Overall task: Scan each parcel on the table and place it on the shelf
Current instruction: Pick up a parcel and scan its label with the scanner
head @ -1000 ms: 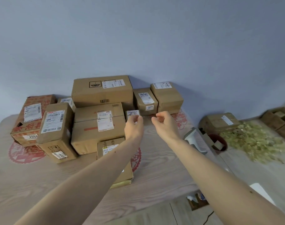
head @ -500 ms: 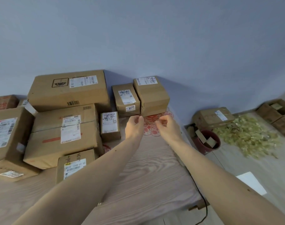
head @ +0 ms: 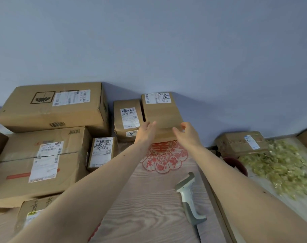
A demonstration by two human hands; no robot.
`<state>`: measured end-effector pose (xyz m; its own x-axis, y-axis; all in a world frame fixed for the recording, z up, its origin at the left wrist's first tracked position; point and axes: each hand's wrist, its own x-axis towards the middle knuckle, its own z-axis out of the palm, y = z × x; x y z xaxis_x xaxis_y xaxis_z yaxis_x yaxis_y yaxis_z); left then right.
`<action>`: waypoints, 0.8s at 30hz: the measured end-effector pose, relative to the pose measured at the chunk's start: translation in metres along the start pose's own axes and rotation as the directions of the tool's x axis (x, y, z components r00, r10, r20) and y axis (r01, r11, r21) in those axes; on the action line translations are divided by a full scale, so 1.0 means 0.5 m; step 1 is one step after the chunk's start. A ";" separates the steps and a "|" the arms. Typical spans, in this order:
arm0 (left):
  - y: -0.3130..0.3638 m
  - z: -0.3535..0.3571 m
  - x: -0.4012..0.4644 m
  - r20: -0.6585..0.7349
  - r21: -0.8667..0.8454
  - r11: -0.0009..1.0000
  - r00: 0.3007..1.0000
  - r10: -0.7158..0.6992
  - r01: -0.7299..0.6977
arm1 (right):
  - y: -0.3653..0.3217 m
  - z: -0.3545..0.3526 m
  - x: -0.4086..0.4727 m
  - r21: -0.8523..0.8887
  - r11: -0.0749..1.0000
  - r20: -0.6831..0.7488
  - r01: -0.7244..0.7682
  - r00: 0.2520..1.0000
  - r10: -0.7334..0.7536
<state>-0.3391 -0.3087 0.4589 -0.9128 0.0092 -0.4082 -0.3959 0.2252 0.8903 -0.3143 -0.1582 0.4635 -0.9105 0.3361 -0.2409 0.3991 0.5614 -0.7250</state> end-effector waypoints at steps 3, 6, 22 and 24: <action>-0.001 0.022 0.043 -0.023 0.012 0.999 0.999 -0.048 0.048 | 0.015 -0.003 0.071 0.002 1.000 0.050 -0.022 0.998 0.022; -0.007 0.043 0.076 -0.040 0.022 0.996 0.995 -0.091 0.092 | 0.031 0.001 0.127 -0.004 0.999 0.097 -0.049 0.994 0.049; -0.044 0.088 0.012 -0.095 -0.012 0.994 0.990 -0.107 0.106 | 0.094 -0.019 0.090 0.075 0.990 0.141 -0.122 0.984 0.111; -0.057 0.092 -0.013 -0.089 -0.006 0.995 0.991 -0.104 0.104 | 0.107 -0.021 0.065 0.082 0.987 0.130 -0.136 0.984 0.125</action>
<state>-0.3172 -0.2704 0.4269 -0.8720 -0.1010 -0.4790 -0.4891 0.2189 0.8443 -0.3215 -0.1092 0.4235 -0.8597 0.3029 -0.4112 0.5092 0.4460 -0.7361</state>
